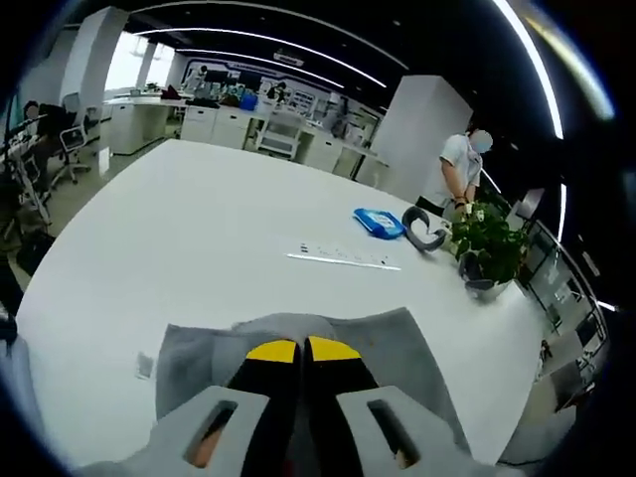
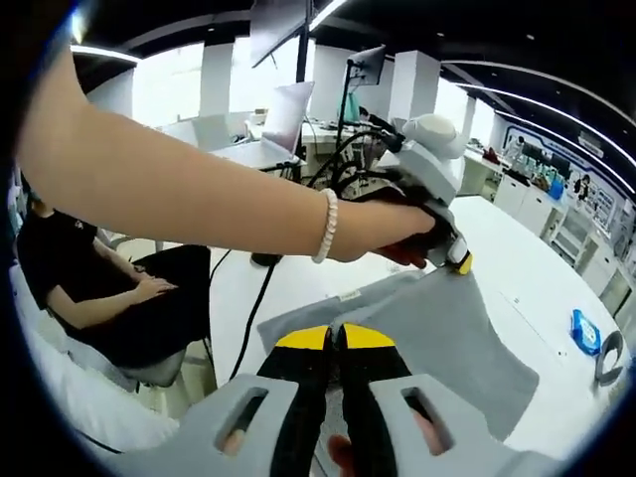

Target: Fold the towel on the table until its edges align and the towel forms a compact rectangular stack.

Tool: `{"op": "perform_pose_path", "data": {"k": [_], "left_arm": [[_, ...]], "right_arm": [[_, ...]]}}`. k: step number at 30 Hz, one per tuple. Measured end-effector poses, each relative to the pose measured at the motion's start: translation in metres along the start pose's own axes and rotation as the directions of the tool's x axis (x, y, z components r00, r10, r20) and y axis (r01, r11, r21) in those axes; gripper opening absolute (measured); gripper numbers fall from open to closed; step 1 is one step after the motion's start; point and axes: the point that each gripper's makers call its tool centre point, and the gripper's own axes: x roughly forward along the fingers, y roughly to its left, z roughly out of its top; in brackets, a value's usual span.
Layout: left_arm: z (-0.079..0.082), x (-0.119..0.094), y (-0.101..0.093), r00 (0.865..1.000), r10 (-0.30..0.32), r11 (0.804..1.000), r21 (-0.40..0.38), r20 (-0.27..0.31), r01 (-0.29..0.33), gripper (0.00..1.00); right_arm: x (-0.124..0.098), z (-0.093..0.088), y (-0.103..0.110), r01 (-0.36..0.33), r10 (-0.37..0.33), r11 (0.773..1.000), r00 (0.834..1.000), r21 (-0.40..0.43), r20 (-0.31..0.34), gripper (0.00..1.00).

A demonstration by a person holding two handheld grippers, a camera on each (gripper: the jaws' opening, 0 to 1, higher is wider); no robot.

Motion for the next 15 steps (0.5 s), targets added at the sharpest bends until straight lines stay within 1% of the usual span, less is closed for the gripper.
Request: {"op": "perform_pose_path", "data": {"k": [2, 7, 11, 15], "left_arm": [[0.0, 0.002, 0.004, 1.0, 0.004, 1.0, 0.008, -0.006, -0.004, 0.02], [0.0, 0.007, 0.014, 1.0, 0.009, 1.0, -0.001, -0.009, -0.009, 0.02], [0.0, 0.013, 0.023, 1.0, 0.02, 1.0, 0.001, -0.02, -0.02, 0.02], [-0.003, 0.015, 0.035, 0.999, 0.034, 0.999, 0.002, -0.034, -0.034, 0.02]], "right_arm": [[0.003, 0.001, 0.001, -0.004, 0.004, 1.0, 1.0, 0.003, -0.001, 0.01], [0.01, 0.005, 0.003, -0.013, 0.013, 1.0, 1.0, 0.013, 0.009, 0.01], [0.018, 0.006, 0.005, -0.032, 0.032, 0.999, 0.999, 0.024, 0.006, 0.01], [0.027, 0.005, 0.012, -0.06, 0.06, 0.998, 0.998, 0.036, 0.002, 0.01]]}}
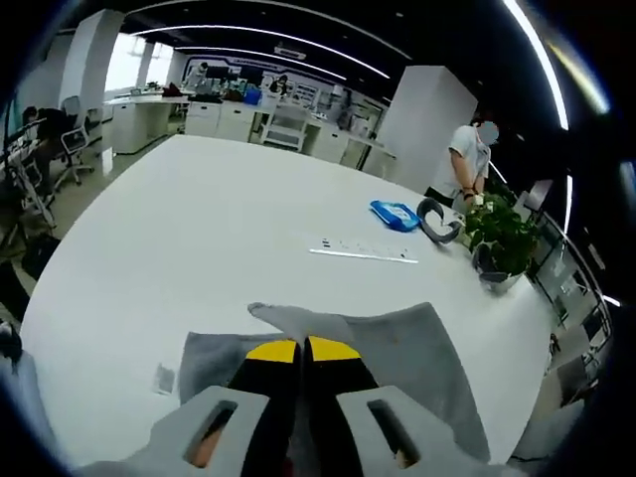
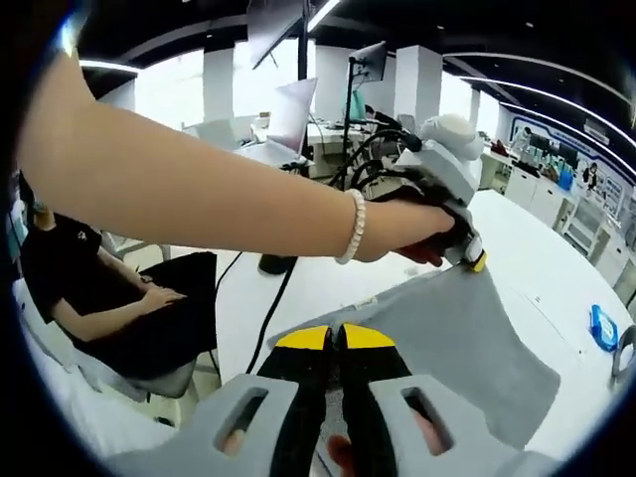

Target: Fold the towel on the table until its edges align and the towel forms a compact rectangular stack.

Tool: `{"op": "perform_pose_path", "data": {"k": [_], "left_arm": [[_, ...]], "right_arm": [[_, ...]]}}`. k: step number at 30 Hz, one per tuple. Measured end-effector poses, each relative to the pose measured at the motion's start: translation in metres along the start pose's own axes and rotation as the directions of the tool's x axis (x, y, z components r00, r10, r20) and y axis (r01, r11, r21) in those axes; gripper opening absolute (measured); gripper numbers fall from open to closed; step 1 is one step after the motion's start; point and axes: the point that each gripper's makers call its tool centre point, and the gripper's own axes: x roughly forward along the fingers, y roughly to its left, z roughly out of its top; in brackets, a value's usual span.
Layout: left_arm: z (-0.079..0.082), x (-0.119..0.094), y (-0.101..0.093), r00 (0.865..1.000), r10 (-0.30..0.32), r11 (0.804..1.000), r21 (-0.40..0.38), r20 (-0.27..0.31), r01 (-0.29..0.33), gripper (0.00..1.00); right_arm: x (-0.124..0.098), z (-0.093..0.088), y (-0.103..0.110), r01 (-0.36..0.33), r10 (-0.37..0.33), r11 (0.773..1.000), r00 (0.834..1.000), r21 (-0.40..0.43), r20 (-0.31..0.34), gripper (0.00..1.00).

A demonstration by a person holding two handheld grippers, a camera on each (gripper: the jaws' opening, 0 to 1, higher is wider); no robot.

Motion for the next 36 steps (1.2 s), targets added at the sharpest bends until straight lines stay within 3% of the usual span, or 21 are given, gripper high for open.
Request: {"op": "perform_pose_path", "data": {"k": [9, 17, 36], "left_arm": [[-0.01, 0.0, 0.023, 0.999, 0.031, 0.999, -0.026, -0.01, -0.031, 0.02], [-0.023, 0.004, 0.037, 0.997, 0.06, 0.998, 0.015, -0.046, -0.059, 0.02], [-0.061, 0.021, 0.065, 0.99, 0.095, 0.995, -0.002, -0.105, -0.096, 0.02]], "right_arm": [[0.012, -0.008, 0.014, -0.051, 0.05, 0.998, 0.998, -0.024, -0.024, 0.01], [0.03, -0.014, 0.021, -0.094, 0.094, 0.996, 0.995, 0.0, -0.039, 0.01], [0.079, -0.058, 0.036, -0.18, 0.188, 0.979, 0.978, 0.097, -0.086, 0.03]]}}
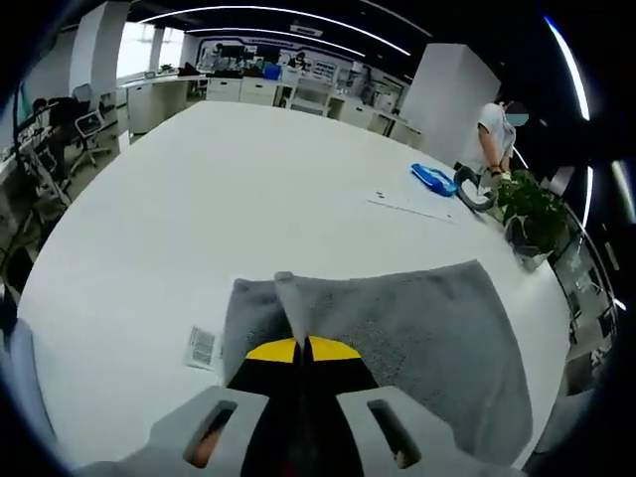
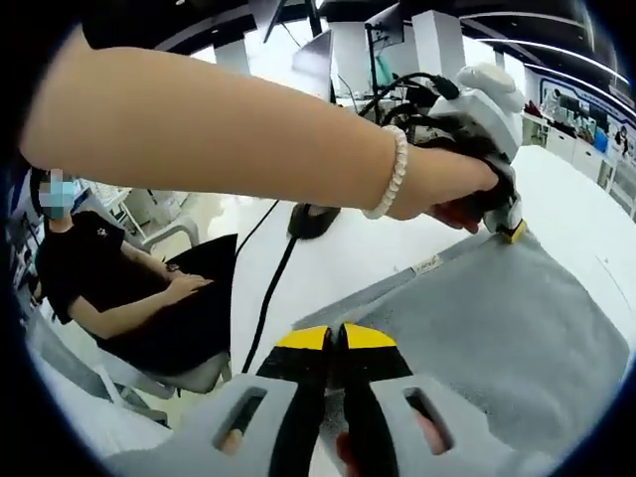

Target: Fold the towel on the table until its edges align and the towel forms a compact rectangular stack.

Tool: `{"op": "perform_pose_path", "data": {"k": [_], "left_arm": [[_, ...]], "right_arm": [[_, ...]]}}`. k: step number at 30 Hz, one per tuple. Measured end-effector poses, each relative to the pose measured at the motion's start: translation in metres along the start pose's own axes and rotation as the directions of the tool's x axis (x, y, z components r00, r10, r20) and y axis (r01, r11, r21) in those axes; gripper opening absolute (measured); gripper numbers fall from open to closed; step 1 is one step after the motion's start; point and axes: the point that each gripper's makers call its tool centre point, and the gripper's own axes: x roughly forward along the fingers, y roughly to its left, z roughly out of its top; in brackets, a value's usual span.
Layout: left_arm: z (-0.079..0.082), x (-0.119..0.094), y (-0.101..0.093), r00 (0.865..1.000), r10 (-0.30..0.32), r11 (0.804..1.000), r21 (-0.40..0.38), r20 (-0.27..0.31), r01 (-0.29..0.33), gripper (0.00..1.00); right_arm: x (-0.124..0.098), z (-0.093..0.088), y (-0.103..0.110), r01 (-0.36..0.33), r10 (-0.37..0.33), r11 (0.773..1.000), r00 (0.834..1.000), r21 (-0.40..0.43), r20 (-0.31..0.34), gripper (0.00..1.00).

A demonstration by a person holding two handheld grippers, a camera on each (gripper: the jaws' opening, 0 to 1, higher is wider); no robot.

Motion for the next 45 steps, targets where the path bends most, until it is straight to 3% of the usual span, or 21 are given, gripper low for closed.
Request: {"op": "perform_pose_path", "data": {"k": [3, 6, 12, 16, 17, 18, 24, 30, 36, 37, 40, 45], "left_arm": [[0.001, -0.002, -0.001, 1.0, 0.008, 1.0, -0.012, 0.003, -0.008, 0.03], [0.003, -0.003, 0.0, 0.999, 0.032, 0.999, 0.031, 0.016, -0.032, 0.06], [0.007, -0.013, 0.004, 0.997, 0.05, 0.999, 0.019, 0.054, -0.051, 0.12], [0.006, -0.028, 0.004, 0.995, 0.058, 0.998, 0.006, 0.084, -0.059, 0.13], [0.004, -0.036, 0.001, 0.993, 0.056, 0.998, 0.004, 0.1, -0.057, 0.13], [0.003, -0.038, 0.0, 0.993, 0.055, 0.998, 0.004, 0.102, -0.056, 0.13], [-0.026, -0.066, -0.021, 0.992, 0.038, 0.999, 0.029, 0.119, -0.041, 0.15], [-0.055, -0.084, -0.046, 0.996, 0.011, 0.996, 0.092, 0.092, -0.019, 0.15], [-0.085, -0.1, -0.064, 0.998, 0.008, 0.988, 0.156, 0.055, -0.017, 0.15], [-0.094, -0.104, -0.067, 0.999, 0.017, 0.986, 0.163, 0.046, -0.024, 0.14], [-0.111, -0.111, -0.073, 0.999, 0.019, 0.989, 0.145, 0.032, -0.023, 0.14], [-0.145, -0.122, -0.073, 0.997, 0.066, 0.987, 0.149, -0.03, -0.061, 0.12]], "right_arm": [[0.004, -0.002, -0.001, 0.002, -0.002, 1.0, 1.0, 0.008, 0.007, 0.04], [0.004, -0.002, -0.005, 0.006, -0.007, 1.0, 1.0, 0.02, 0.017, 0.06], [-0.013, 0.007, -0.018, 0.019, -0.024, 0.998, 0.997, 0.066, 0.077, 0.15], [-0.034, 0.006, -0.042, 0.068, -0.078, 0.993, 0.992, 0.096, 0.102, 0.16], [-0.047, 0.003, -0.061, 0.124, -0.135, 0.987, 0.985, 0.102, 0.109, 0.15], [-0.051, 0.002, -0.065, 0.134, -0.146, 0.985, 0.983, 0.106, 0.108, 0.15], [-0.113, -0.012, -0.148, 0.303, -0.321, 0.94, 0.942, 0.155, 0.099, 0.14], [-0.151, -0.031, -0.204, 0.401, -0.413, 0.902, 0.909, 0.16, 0.054, 0.08], [-0.165, -0.049, -0.241, 0.458, -0.457, 0.884, 0.889, 0.091, -0.029, 0.02], [-0.166, -0.053, -0.252, 0.476, -0.473, 0.876, 0.88, 0.076, -0.05, 0.02], [-0.163, -0.062, -0.265, 0.479, -0.473, 0.876, 0.877, 0.06, -0.092, 0.0], [-0.155, -0.086, -0.282, 0.483, -0.478, 0.875, 0.857, -0.021, -0.191, 0.0]]}}
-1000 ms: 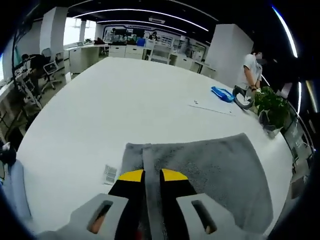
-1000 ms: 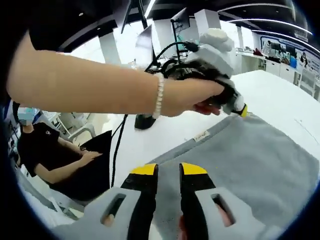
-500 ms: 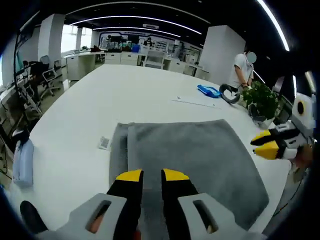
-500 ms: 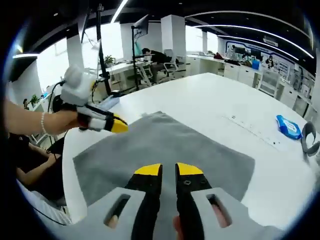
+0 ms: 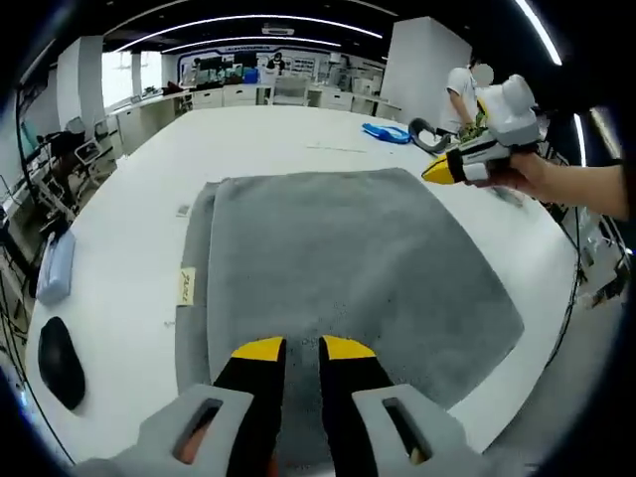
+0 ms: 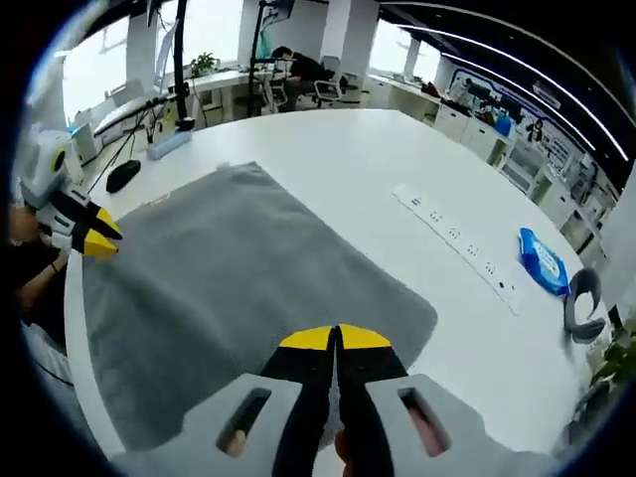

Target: Fold the towel on the table until its edges align and the towel forms a compact rectangular stack.

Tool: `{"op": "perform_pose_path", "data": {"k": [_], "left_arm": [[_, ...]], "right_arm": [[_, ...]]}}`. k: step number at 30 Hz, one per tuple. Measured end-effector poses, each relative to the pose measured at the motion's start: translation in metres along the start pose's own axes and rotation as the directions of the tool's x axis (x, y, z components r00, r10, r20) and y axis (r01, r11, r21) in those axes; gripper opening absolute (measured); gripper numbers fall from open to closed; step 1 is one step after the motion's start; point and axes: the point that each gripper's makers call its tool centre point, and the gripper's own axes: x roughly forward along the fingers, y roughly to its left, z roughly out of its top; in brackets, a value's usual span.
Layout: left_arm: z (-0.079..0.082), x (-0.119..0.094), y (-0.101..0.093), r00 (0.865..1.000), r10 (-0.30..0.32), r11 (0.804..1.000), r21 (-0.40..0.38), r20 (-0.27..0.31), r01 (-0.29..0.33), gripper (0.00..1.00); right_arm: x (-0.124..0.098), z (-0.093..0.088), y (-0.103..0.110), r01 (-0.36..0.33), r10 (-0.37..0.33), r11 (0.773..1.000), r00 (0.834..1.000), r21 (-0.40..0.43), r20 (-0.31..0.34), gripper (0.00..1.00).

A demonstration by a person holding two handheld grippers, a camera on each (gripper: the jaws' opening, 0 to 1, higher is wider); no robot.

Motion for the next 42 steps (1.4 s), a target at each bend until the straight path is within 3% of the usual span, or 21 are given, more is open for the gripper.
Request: {"op": "perform_pose_path", "data": {"k": [2, 6, 9, 11, 12, 14, 18, 21, 23, 27, 37, 42], "left_arm": [[-0.011, -0.003, -0.002, 1.0, 0.007, 1.0, -0.015, -0.018, -0.007, 0.12], [-0.026, -0.003, -0.011, 0.998, -0.003, 1.0, 0.017, -0.069, 0.004, 0.12], [-0.03, 0.0, -0.009, 0.996, 0.015, 0.996, 0.088, -0.089, -0.007, 0.1], [-0.028, 0.0, -0.01, 0.996, 0.014, 0.996, 0.089, -0.084, -0.006, 0.08], [-0.028, 0.001, -0.01, 0.996, 0.012, 0.996, 0.09, -0.089, -0.004, 0.08], [-0.029, 0.002, -0.011, 0.995, 0.011, 0.995, 0.103, -0.095, -0.001, 0.08], [-0.03, 0.001, -0.012, 0.995, 0.018, 0.993, 0.119, -0.094, -0.007, 0.07], [-0.029, 0.002, -0.013, 0.997, 0.012, 0.976, 0.217, -0.079, 0.005, 0.07], [-0.03, 0.002, -0.014, 0.997, 0.015, 0.976, 0.218, -0.082, 0.004, 0.07], [-0.029, 0.004, -0.014, 0.994, 0.01, 0.969, 0.246, -0.113, 0.018, 0.06], [-0.027, 0.008, -0.017, 0.984, 0.027, 0.963, 0.268, -0.179, 0.022, 0.04], [-0.023, 0.013, -0.018, 0.972, 0.035, 0.946, 0.321, -0.232, 0.042, 0.04]], "right_arm": [[0.007, -0.016, 0.0, -0.006, 0.004, 1.0, 0.997, -0.026, -0.074, 0.0], [0.013, -0.028, 0.002, -0.011, 0.002, 0.997, 0.992, -0.078, -0.123, 0.0], [0.017, -0.046, 0.005, -0.03, 0.019, 0.998, 0.982, -0.058, -0.189, 0.0], [0.02, -0.057, 0.005, -0.024, 0.007, 0.997, 0.976, -0.074, -0.216, 0.0], [0.02, -0.051, 0.006, -0.025, 0.008, 0.995, 0.983, -0.096, -0.182, 0.0], [0.021, -0.05, 0.006, -0.015, -0.001, 0.997, 0.981, -0.078, -0.196, 0.0], [0.019, -0.05, 0.007, -0.024, -0.004, 0.99, 0.979, -0.138, -0.204, 0.0], [0.019, -0.051, 0.005, -0.007, -0.005, 0.998, 0.982, -0.059, -0.187, 0.0], [0.017, -0.051, 0.005, -0.003, -0.005, 0.999, 0.983, -0.041, -0.186, 0.0], [0.016, -0.054, 0.005, 0.021, -0.027, 0.999, 0.978, -0.03, -0.209, 0.0], [0.008, -0.065, 0.006, 0.065, -0.096, 0.991, 0.957, -0.119, -0.272, 0.0], [-0.002, -0.076, 0.004, 0.084, -0.105, 0.993, 0.954, -0.083, -0.28, 0.0]]}}
